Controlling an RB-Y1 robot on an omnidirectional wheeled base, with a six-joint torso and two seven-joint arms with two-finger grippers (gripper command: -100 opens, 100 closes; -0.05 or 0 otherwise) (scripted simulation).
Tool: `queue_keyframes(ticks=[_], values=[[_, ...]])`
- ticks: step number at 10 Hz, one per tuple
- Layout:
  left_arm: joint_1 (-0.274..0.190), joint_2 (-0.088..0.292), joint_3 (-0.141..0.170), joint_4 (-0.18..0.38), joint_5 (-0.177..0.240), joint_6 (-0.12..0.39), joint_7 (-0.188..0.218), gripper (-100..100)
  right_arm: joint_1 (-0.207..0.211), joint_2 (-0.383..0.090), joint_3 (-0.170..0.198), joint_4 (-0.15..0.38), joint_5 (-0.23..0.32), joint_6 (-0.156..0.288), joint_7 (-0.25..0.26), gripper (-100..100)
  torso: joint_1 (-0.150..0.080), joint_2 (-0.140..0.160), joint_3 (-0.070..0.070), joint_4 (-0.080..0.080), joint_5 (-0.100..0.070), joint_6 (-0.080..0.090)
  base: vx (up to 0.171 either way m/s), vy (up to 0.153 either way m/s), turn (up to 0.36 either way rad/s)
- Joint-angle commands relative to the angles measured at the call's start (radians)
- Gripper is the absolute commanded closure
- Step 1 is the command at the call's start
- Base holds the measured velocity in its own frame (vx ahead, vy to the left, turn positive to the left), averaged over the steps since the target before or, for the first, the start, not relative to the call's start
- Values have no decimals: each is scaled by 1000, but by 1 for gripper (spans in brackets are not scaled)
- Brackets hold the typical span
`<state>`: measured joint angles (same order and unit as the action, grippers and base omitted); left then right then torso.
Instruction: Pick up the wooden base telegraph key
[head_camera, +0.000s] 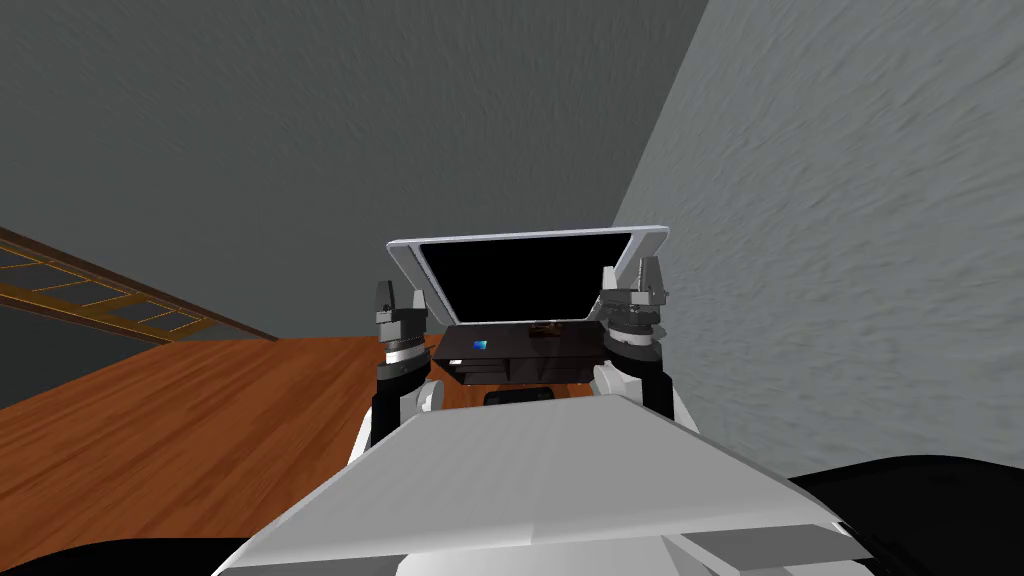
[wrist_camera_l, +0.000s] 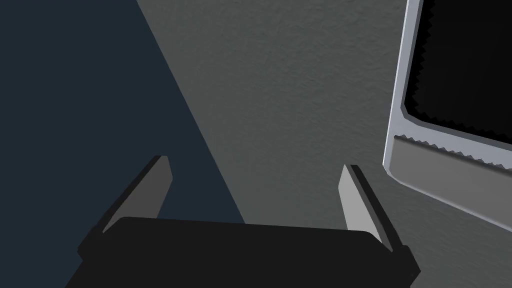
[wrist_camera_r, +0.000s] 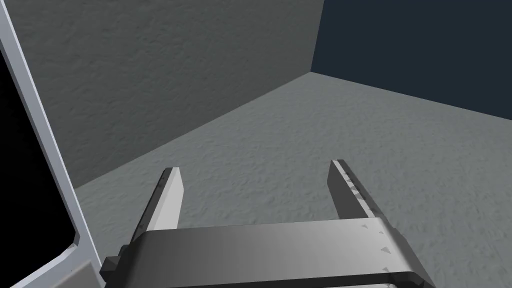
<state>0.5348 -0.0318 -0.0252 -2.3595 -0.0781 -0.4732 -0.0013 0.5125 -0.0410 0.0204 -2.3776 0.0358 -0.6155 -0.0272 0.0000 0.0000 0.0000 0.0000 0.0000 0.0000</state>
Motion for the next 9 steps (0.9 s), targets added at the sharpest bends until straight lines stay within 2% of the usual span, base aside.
queue_keyframes(ticks=[1,4,7,8,9], values=[[0,0,0,0,0,0,0,0,3,-38,8,14,-4,-9,2,-100,0,0,0,0,0,0,-59,-12,60],[0,0,0,0,0,0,0,0,7,-115,28,60,-6,-27,8,-100,-1,10,6,2,0,0,-162,-21,76],[0,0,0,0,0,0,0,0,6,-209,55,139,3,-43,21,-100,0,11,7,3,0,0,-163,4,127],[0,0,0,0,0,0,0,0,6,-219,55,145,3,-43,21,-100,1,11,6,2,0,0,-84,13,48],[0,0,0,0,0,0,0,0,4,-257,67,182,10,-46,27,-100,0,7,4,2,0,0,-56,13,112]])
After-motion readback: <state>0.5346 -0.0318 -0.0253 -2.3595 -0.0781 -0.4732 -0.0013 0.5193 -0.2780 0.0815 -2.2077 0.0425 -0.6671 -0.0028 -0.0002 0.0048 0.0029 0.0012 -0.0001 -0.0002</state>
